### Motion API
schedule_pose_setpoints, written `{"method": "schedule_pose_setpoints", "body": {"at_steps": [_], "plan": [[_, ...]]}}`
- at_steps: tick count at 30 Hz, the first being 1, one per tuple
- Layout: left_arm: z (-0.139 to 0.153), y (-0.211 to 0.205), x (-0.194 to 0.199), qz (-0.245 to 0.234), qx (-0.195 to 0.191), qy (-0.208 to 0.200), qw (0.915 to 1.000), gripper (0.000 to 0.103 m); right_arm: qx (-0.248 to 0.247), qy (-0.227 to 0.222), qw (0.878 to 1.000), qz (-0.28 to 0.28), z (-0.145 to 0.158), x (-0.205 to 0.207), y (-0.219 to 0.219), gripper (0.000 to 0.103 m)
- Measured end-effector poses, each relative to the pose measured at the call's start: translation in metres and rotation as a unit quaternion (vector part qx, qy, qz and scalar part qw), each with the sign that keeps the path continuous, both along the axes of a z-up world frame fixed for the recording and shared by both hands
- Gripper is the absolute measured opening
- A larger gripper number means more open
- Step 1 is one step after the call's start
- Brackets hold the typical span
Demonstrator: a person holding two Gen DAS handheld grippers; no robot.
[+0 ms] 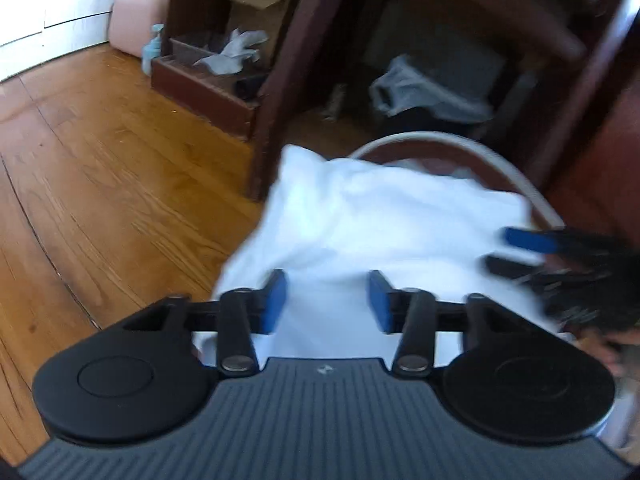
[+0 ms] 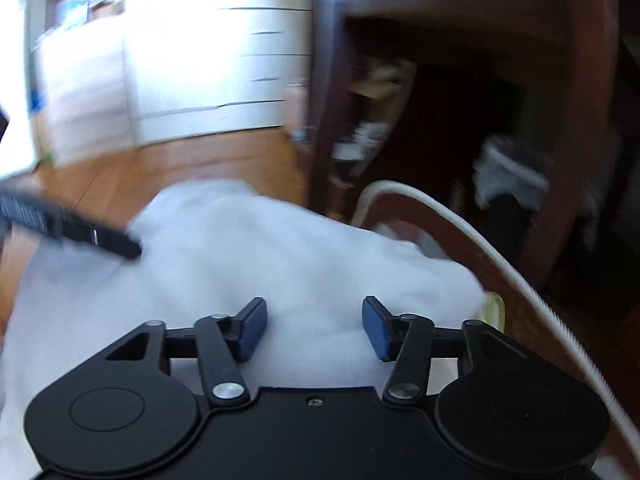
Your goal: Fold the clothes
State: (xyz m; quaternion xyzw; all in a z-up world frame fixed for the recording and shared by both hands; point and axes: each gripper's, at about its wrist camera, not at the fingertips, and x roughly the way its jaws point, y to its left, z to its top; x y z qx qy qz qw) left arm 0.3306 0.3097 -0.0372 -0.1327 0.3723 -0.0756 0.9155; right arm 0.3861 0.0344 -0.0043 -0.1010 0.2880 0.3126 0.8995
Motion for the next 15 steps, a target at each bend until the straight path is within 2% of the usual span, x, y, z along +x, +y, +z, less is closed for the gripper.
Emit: {"method": "schedule_pose_setpoints", "body": {"at_steps": [2,3,6,7,8,9,10,12,13,14,15], "plan": [[-0.008,0.005,0.017,0.014,0.009,0.017,0.9997,0.036,-0.004,0.004,0.997,-0.076,0.006,-0.005,0.001,0.057],[-0.007,0.008,0.022,0.023,0.004,0.024,0.9994,0.036,0.000,-0.020,0.996,-0.086,0.015,-0.023,0.002,0.057],[-0.003,0.006,0.028,0.014,0.005,0.023,0.9996,0.035,0.089,-0.058,0.994,0.014,0.032,-0.087,-0.006,0.057],[-0.004,0.003,0.027,0.012,0.005,0.023,0.9997,0.035,0.109,-0.049,0.991,0.056,0.032,-0.103,-0.005,0.056],[-0.006,0.002,0.028,0.014,0.008,0.022,0.9996,0.035,0.098,-0.038,0.991,0.088,0.028,-0.116,0.002,0.052],[-0.008,0.004,0.026,0.016,0.010,0.021,0.9996,0.035,0.063,-0.033,0.991,0.115,0.021,-0.128,0.012,0.026],[-0.007,0.013,0.017,0.019,0.011,0.021,0.9995,0.035,0.023,-0.021,0.989,0.147,0.010,-0.140,0.023,0.010],[-0.007,0.015,0.011,0.025,0.012,0.026,0.9993,0.036,-0.036,0.030,0.981,0.187,-0.019,-0.162,0.034,0.011],[-0.006,0.014,0.010,0.027,0.016,0.025,0.9992,0.037,-0.044,0.048,0.979,0.194,-0.032,-0.172,0.033,0.010],[-0.005,0.014,0.008,0.029,0.020,0.024,0.9991,0.041,-0.042,0.057,0.978,0.198,-0.036,-0.178,0.031,0.010],[-0.004,0.014,0.006,0.033,0.026,0.023,0.9988,0.052,-0.040,0.065,0.976,0.202,-0.039,-0.184,0.029,0.011]]}}
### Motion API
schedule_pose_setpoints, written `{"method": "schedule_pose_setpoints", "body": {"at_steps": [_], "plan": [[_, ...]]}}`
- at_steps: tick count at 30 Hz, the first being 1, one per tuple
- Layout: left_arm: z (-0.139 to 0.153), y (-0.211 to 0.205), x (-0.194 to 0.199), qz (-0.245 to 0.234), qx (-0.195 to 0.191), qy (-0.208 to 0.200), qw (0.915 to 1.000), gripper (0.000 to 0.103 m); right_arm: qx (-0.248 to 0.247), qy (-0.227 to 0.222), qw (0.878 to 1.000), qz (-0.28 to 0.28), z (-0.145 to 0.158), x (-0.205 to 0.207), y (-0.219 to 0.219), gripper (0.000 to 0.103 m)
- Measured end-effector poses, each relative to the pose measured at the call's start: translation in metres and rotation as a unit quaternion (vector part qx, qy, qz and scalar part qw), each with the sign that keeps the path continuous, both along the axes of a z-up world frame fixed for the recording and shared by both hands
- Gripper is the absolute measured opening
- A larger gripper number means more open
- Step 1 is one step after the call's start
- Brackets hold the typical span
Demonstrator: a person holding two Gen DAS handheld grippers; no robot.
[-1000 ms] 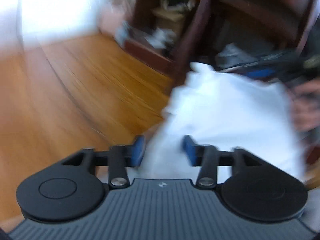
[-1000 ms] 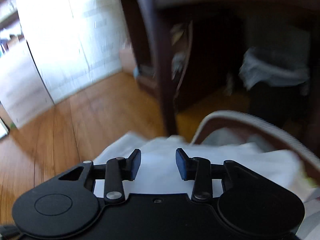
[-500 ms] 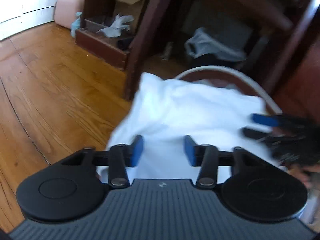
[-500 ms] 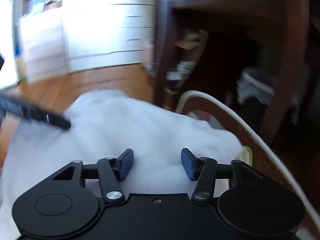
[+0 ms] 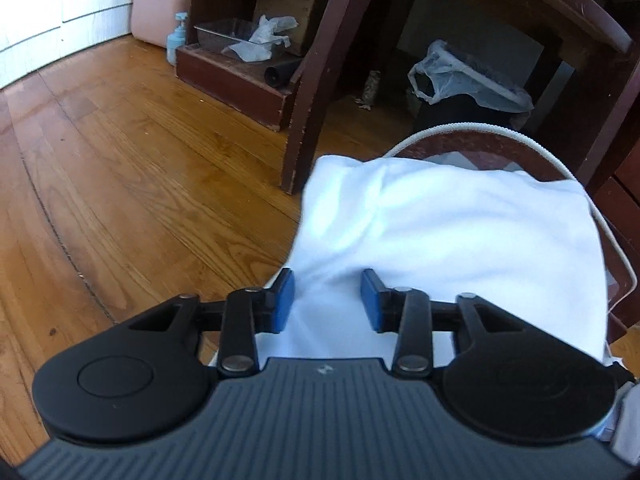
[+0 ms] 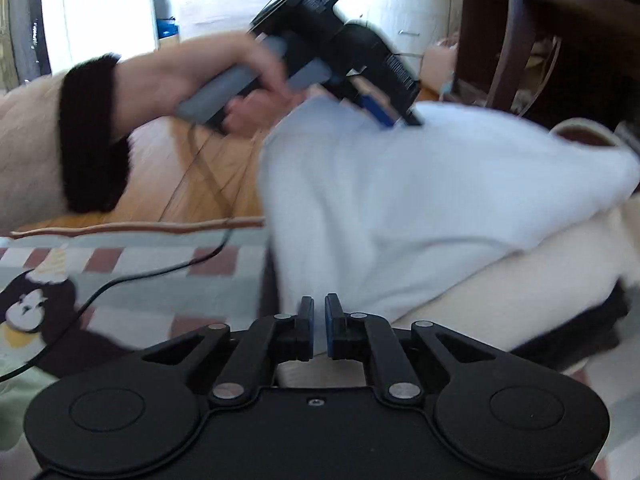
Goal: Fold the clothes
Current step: 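Press the shirt flat on the stack with both open grippers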
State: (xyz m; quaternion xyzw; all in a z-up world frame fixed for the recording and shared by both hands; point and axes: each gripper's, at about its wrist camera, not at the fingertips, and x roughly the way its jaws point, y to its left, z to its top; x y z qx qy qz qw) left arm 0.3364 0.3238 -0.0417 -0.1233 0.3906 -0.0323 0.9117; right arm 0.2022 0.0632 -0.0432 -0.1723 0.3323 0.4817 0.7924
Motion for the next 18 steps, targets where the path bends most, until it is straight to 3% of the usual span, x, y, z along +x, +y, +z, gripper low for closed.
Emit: {"method": "schedule_pose_setpoints", "body": {"at_steps": [3,4,5,6,7,9,11,13,14,16,18], "plan": [[0.001,0.003,-0.008,0.012,0.011,-0.002,0.9999,0.054,0.039,0.054,0.998,0.002,0.020,0.009,-0.011,0.014],[0.001,0.005,-0.011,0.015,0.014,-0.002,0.9998,0.054,0.056,0.050,0.997,0.000,0.032,0.013,-0.016,0.031],[0.002,0.007,-0.014,0.020,0.020,-0.005,0.9996,0.054,0.076,0.036,0.996,-0.016,0.043,0.022,-0.026,0.041],[0.003,0.009,-0.018,0.028,0.030,-0.009,0.9991,0.054,0.097,0.021,0.994,-0.033,0.054,0.031,-0.035,0.062],[0.004,0.011,-0.023,0.040,0.043,-0.013,0.9982,0.055,0.118,0.007,0.991,-0.064,0.064,0.043,-0.045,0.077],[0.008,0.016,-0.033,0.063,0.055,-0.024,0.9962,0.061,0.141,0.010,0.979,-0.149,0.075,0.081,-0.060,0.088],[0.012,0.024,-0.045,0.080,0.037,-0.039,0.9953,0.061,0.158,0.056,0.959,-0.227,0.065,0.126,-0.075,0.088],[0.019,0.024,-0.059,0.061,0.012,-0.067,0.9958,0.061,0.175,0.118,0.936,-0.282,0.049,0.170,-0.088,0.088],[0.022,0.022,-0.066,0.046,0.001,-0.083,0.9955,0.061,0.193,0.144,0.926,-0.290,0.039,0.187,-0.091,0.088],[0.029,0.016,-0.079,0.019,-0.012,-0.109,0.9938,0.061,0.218,0.179,0.920,-0.271,0.023,0.215,-0.082,0.088],[0.031,0.010,-0.085,-0.004,-0.018,-0.119,0.9927,0.061,0.251,0.172,0.901,-0.310,0.005,0.231,-0.076,0.087]]}}
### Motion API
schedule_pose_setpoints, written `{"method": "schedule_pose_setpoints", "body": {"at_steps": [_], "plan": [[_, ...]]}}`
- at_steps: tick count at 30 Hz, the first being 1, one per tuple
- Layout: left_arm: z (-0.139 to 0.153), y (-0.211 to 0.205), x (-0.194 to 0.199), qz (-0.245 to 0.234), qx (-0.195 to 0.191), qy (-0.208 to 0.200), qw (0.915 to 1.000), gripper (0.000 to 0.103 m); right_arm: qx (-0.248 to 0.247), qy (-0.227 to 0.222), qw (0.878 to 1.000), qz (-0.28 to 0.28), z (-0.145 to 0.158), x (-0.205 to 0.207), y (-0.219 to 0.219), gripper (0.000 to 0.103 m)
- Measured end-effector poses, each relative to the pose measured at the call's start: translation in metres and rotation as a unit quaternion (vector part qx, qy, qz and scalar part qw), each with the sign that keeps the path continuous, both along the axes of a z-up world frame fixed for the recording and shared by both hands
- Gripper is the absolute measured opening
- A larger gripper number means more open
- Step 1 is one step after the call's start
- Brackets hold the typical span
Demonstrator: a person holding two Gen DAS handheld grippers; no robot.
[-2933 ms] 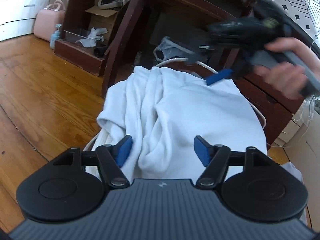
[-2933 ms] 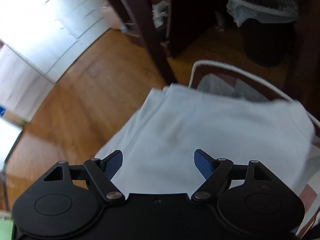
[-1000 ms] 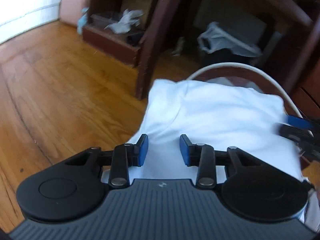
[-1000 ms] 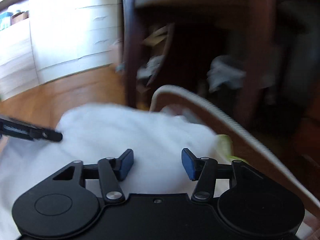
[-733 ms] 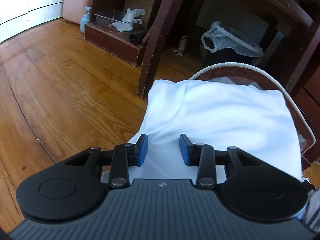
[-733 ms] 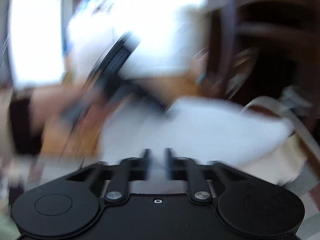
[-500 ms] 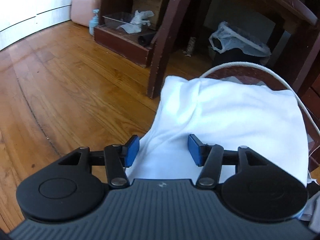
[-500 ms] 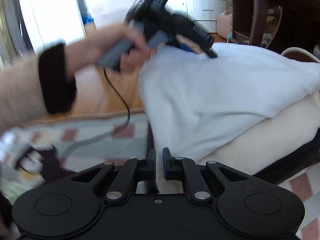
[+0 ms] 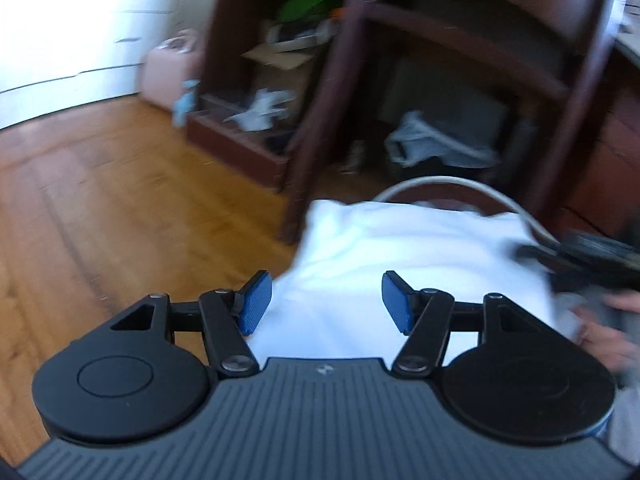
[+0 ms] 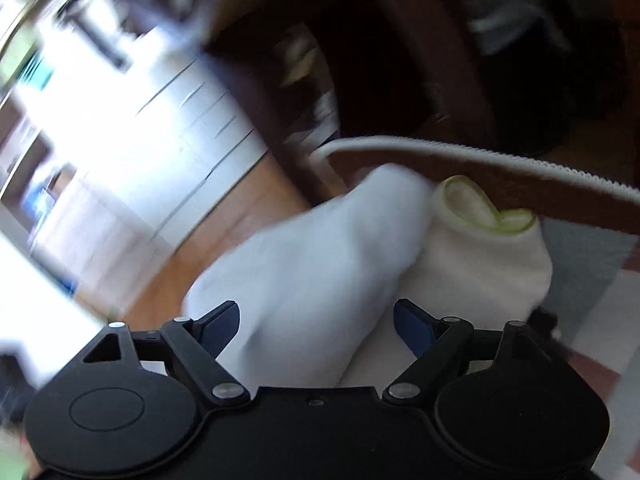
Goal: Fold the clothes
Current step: 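Press the shirt flat on the stack with both open grippers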
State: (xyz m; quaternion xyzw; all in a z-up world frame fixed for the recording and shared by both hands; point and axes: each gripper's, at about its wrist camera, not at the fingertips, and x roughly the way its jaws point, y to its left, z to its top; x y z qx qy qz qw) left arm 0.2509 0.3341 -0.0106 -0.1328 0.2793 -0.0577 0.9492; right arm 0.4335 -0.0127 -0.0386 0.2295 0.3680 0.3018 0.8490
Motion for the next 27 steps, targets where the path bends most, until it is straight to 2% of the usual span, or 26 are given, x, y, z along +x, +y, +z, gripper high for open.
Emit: {"method": "schedule_pose_setpoints", "body": {"at_steps": [2,3,6,7,9,11,12,14,15,16,17,19,20,21,22,23,24,25,26,27], "plan": [[0.000,-0.003,-0.004,-0.013,-0.005,-0.004,0.9999,0.061,0.023,-0.024,0.998,-0.048,-0.012,0.004,0.009,0.055],[-0.001,-0.001,-0.006,-0.015,-0.014,-0.003,0.9998,0.061,0.025,-0.038,0.997,-0.062,-0.014,0.004,0.014,0.015],[-0.005,0.005,-0.009,-0.032,-0.046,-0.005,0.9984,0.060,-0.001,-0.131,0.988,-0.080,0.015,-0.029,0.022,0.014],[-0.006,0.005,-0.009,-0.042,-0.050,-0.009,0.9978,0.060,-0.010,-0.148,0.984,-0.097,0.024,-0.044,0.017,0.013],[-0.007,-0.005,-0.009,-0.064,-0.026,-0.022,0.9974,0.060,-0.068,-0.184,0.971,-0.138,0.033,-0.075,0.016,0.014],[-0.010,-0.022,0.000,-0.072,0.024,-0.012,0.9970,0.060,-0.161,-0.200,0.957,-0.132,0.026,-0.080,0.020,0.014],[-0.013,-0.031,0.006,-0.076,0.050,-0.004,0.9959,0.061,-0.171,-0.175,0.960,-0.139,0.019,-0.073,0.016,0.014],[-0.020,-0.043,0.019,-0.064,0.093,0.008,0.9936,0.065,-0.153,-0.114,0.971,-0.145,0.010,-0.051,0.009,0.015],[-0.024,-0.046,0.025,-0.055,0.108,0.015,0.9926,0.070,-0.148,-0.116,0.971,-0.145,0.011,-0.045,0.009,0.015],[-0.026,-0.042,0.030,-0.047,0.099,0.022,0.9937,0.074,-0.163,-0.123,0.969,-0.139,0.013,-0.040,0.013,0.015],[-0.027,-0.034,0.034,-0.040,0.075,0.033,0.9959,0.076,-0.178,-0.130,0.966,-0.134,0.015,-0.034,0.018,0.015],[-0.028,-0.015,0.036,-0.020,0.026,0.058,0.9978,0.078,-0.194,-0.102,0.966,-0.137,0.014,-0.032,0.022,0.016],[-0.028,-0.009,0.033,-0.015,0.017,0.065,0.9976,0.078,-0.202,-0.088,0.966,-0.139,0.014,-0.032,0.023,0.021],[-0.027,-0.005,0.028,-0.009,0.023,0.068,0.9973,0.078,-0.208,-0.081,0.962,-0.155,0.011,-0.036,0.015,0.042],[-0.026,-0.002,0.023,-0.003,0.031,0.071,0.9969,0.078,-0.213,-0.075,0.959,-0.172,0.007,-0.041,0.006,0.060],[-0.023,-0.002,0.017,0.005,0.048,0.071,0.9963,0.078,-0.222,-0.083,0.955,-0.178,0.008,-0.046,0.003,0.064],[-0.018,-0.001,0.008,0.018,0.060,0.058,0.9963,0.075,-0.230,-0.093,0.951,-0.183,0.010,-0.051,0.000,0.064],[-0.008,0.001,-0.004,0.035,0.057,0.018,0.9976,0.069,-0.239,-0.103,0.947,-0.188,0.012,-0.057,-0.003,0.064],[0.005,0.004,-0.022,0.039,0.036,-0.052,0.9972,0.070,-0.250,-0.120,0.940,-0.198,0.019,-0.064,-0.002,0.064],[0.018,0.004,-0.036,0.037,0.018,-0.107,0.9934,0.077,-0.261,-0.137,0.933,-0.208,0.026,-0.071,0.000,0.064]]}}
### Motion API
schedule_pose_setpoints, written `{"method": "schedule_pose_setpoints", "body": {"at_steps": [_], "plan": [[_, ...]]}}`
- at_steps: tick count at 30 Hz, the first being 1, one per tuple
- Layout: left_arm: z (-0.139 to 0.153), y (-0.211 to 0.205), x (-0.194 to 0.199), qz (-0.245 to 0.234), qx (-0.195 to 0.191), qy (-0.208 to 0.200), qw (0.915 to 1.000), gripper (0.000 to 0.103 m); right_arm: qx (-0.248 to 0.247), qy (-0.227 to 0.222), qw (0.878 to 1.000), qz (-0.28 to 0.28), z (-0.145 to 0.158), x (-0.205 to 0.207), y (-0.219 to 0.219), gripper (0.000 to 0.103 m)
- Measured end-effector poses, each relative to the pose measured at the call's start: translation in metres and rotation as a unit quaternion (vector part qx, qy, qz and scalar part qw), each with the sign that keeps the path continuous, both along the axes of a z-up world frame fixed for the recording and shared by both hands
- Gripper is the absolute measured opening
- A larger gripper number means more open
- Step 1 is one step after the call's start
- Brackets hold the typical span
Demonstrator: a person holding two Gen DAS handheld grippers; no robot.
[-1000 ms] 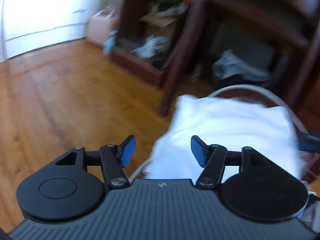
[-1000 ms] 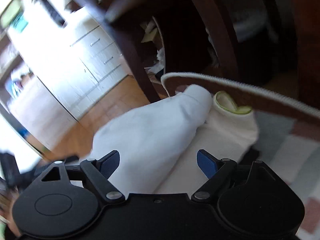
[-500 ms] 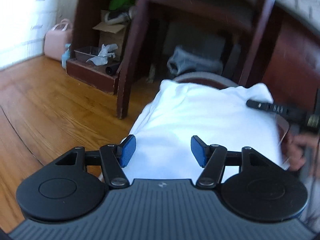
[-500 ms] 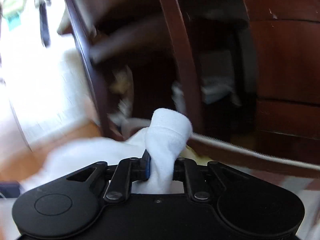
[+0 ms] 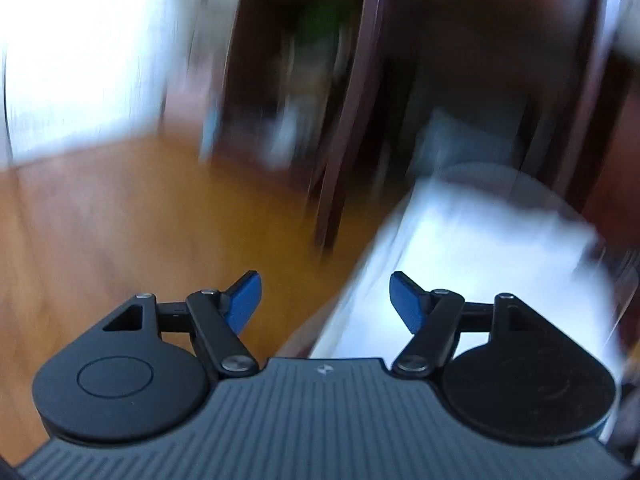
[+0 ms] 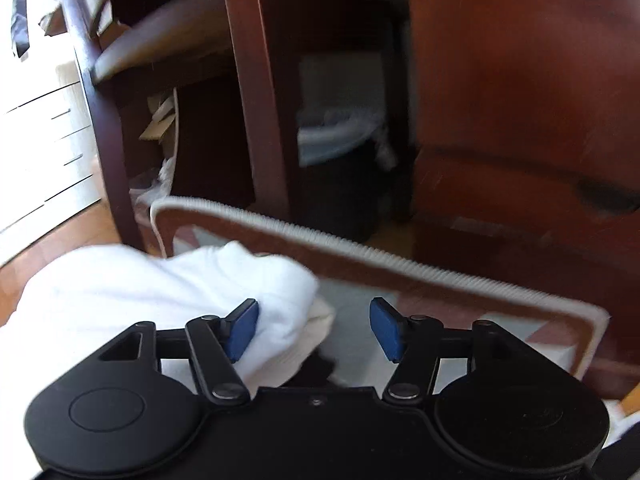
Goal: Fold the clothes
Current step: 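Press the shirt flat on the stack with both open grippers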
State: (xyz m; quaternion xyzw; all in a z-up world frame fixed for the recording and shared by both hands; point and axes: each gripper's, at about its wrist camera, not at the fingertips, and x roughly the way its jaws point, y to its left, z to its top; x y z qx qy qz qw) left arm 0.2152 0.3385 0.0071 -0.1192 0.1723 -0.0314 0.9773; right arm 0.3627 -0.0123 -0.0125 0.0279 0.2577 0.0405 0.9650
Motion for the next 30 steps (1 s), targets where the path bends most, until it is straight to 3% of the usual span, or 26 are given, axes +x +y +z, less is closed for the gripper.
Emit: {"method": "schedule_pose_setpoints", "body": {"at_steps": [1,3,5,7,9,10,11,13,15,18,20,21,23,27,29,30], "plan": [[0.009,-0.006,0.005,-0.021,-0.005,0.003,0.9998,0.084,-0.014,-0.018,1.000,-0.008,0.007,-0.007,0.002,0.064],[0.028,-0.018,0.016,-0.064,-0.016,0.009,0.9978,0.083,-0.035,-0.065,0.997,-0.008,0.025,-0.023,0.010,0.065],[0.036,-0.033,0.037,-0.112,-0.035,0.035,0.9925,0.082,-0.046,-0.087,0.995,0.031,0.037,-0.035,0.025,0.065],[0.031,-0.049,0.072,-0.161,-0.061,0.091,0.9809,0.072,-0.054,-0.092,0.990,0.090,0.042,-0.038,0.044,0.065],[0.021,-0.067,0.112,-0.219,-0.086,0.157,0.9592,0.059,-0.055,-0.074,0.981,0.171,0.032,-0.034,0.063,0.064],[0.014,-0.074,0.132,-0.243,-0.091,0.183,0.9483,0.058,-0.050,-0.056,0.978,0.196,0.020,-0.031,0.069,0.063],[0.009,-0.084,0.148,-0.248,-0.071,0.201,0.9450,0.058,-0.045,-0.039,0.974,0.219,0.008,-0.028,0.074,0.063],[-0.001,-0.106,0.173,-0.216,0.013,0.223,0.9504,0.056,-0.049,-0.025,0.969,0.243,-0.014,-0.027,0.078,0.064],[-0.018,-0.118,0.198,-0.205,0.064,0.253,0.9434,0.056,-0.068,-0.037,0.968,0.240,-0.032,-0.031,0.072,0.064],[-0.029,-0.119,0.216,-0.185,0.059,0.269,0.9434,0.052,-0.026,-0.028,0.970,0.242,-0.037,-0.017,0.059,0.064],[-0.032,-0.130,0.218,-0.168,0.111,0.262,0.9437,0.039,-0.009,-0.029,0.969,0.245,-0.042,-0.010,0.053,0.064],[-0.034,-0.135,0.220,-0.158,0.130,0.261,0.9434,0.039,-0.004,-0.030,0.969,0.244,-0.043,-0.016,0.051,0.064],[-0.037,-0.140,0.223,-0.141,0.128,0.264,0.9456,0.040,-0.004,-0.030,0.970,0.240,-0.044,-0.024,0.051,0.064],[-0.030,-0.145,0.225,-0.093,0.162,0.264,0.9462,0.041,-0.051,-0.014,0.973,0.226,-0.013,-0.073,0.060,0.066],[-0.020,-0.149,0.214,-0.064,0.200,0.252,0.9448,0.042,-0.066,-0.010,0.963,0.262,-0.002,-0.119,0.060,0.067],[-0.014,-0.150,0.203,-0.050,0.219,0.240,0.9444,0.045,-0.069,0.026,0.955,0.289,-0.005,-0.140,0.062,0.070]]}}
